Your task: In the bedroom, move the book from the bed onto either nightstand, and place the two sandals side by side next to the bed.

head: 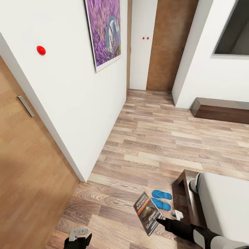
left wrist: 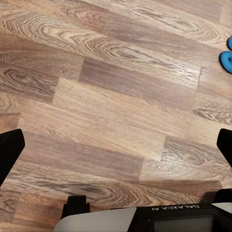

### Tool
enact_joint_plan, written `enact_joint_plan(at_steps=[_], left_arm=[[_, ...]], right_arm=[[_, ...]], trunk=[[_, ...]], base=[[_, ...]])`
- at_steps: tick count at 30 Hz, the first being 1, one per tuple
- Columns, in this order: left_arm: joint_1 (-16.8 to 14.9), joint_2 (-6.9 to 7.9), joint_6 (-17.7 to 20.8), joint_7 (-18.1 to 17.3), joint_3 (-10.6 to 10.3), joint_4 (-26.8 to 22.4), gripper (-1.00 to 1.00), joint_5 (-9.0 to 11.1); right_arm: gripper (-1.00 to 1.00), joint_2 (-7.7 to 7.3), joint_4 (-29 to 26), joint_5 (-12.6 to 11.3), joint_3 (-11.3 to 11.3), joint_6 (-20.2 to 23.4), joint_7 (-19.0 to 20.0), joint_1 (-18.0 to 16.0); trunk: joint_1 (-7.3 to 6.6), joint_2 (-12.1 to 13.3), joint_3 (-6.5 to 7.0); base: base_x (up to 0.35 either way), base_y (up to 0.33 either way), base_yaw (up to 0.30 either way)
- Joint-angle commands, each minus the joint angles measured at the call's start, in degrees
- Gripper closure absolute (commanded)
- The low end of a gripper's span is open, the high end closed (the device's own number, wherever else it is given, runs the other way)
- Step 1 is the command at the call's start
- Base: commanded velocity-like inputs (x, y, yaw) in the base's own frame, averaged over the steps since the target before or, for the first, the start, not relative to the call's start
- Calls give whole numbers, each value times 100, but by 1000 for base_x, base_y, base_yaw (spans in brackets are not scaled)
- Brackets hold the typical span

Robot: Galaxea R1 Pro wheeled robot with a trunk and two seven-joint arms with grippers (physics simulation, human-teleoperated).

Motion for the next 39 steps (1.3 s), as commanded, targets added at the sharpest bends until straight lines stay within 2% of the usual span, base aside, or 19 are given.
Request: enact_joint_plan(at_steps=[1, 4, 8, 20, 27, 39], left_arm=[[-4, 2, -17, -25, 48, 7, -100, -33], [18, 2, -17, -25, 48, 4, -100, -33], [48, 2, -17, -25, 48, 4, -100, -33], [58, -3, -17, -25, 48, 0, -100, -33], [66, -88, -17, -25, 49, 3, -100, -33], [108, -112, -17, -25, 51, 5, -100, -33]], right_arm=[[100, -17, 69, -70, 25, 27, 350, -8], [100, -35, 146, -77, 25, 11, 898, -7], [100, -42, 176, -100, 25, -1, 1137, -7], [100, -44, 195, -129, 16, -213, 1125, -7], [100, -44, 201, -132, 17, -266, 1122, -7], [100, -44, 201, -133, 16, -269, 1122, -7]], trunk=[[2, -7, -8], [2, -7, -8], [2, -7, -8], [2, -7, -8], [2, -7, -4], [2, -7, 97]], base=[[0, 0, 0], [0, 0, 0], [0, 0, 0], [0, 0, 0], [0, 0, 0], [0, 0, 0]])
